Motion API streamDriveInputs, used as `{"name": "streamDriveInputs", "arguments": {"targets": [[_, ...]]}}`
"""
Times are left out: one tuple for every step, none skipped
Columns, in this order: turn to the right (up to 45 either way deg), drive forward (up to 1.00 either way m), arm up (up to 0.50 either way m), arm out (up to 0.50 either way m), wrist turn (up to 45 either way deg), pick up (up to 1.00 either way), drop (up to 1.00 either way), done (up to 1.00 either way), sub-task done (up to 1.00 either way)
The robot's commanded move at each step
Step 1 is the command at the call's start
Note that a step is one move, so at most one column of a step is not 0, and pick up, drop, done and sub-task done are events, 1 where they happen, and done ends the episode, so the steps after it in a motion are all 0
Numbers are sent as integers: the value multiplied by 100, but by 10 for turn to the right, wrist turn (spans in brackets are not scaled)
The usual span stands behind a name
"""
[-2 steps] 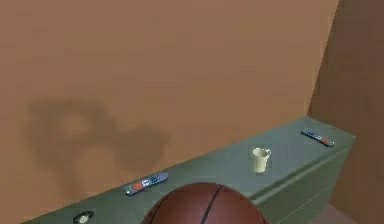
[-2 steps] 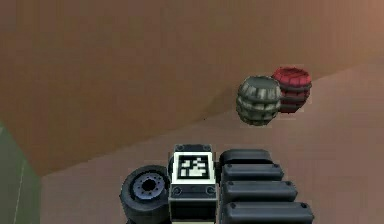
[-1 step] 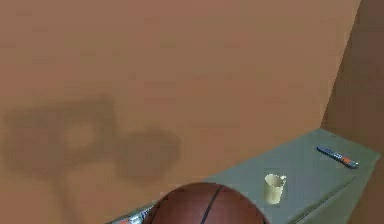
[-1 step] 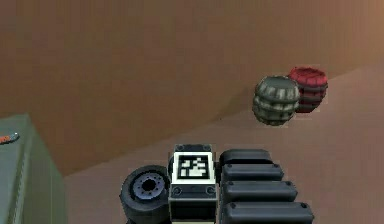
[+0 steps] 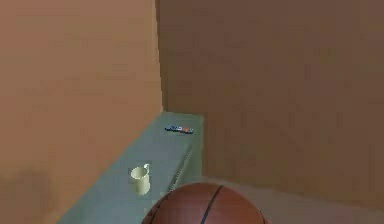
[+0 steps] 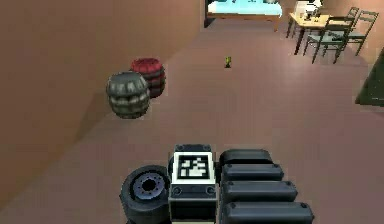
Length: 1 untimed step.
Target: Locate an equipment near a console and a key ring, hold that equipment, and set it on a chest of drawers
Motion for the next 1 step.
{"name": "streamDriveInputs", "arguments": {"targets": [[450, 0, 0, 0, 0, 0, 0, 0, 0]]}}
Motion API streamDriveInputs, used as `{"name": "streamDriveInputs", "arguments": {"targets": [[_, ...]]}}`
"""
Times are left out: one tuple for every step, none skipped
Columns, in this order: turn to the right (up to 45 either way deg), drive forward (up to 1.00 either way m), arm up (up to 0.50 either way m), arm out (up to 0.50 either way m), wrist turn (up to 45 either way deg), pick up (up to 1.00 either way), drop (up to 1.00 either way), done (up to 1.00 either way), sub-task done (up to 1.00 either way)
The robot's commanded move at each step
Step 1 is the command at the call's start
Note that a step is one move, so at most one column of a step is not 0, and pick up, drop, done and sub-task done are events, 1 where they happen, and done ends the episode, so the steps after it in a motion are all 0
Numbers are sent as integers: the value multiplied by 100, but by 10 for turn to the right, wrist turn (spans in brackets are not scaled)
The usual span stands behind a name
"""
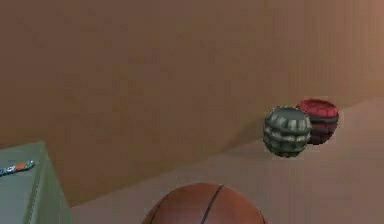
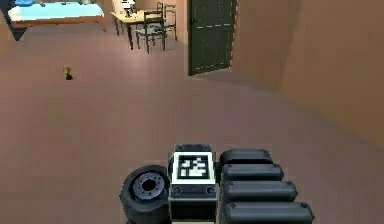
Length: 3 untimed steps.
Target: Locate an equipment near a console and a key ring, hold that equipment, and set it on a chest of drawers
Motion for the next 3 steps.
{"name": "streamDriveInputs", "arguments": {"targets": [[450, 0, 0, 0, 0, 0, 0, 0, 0], [210, 0, 0, 0, 0, 0, 0, 0, 0], [30, 0, 0, 0, 0, 0, 0, 0, 0]]}}
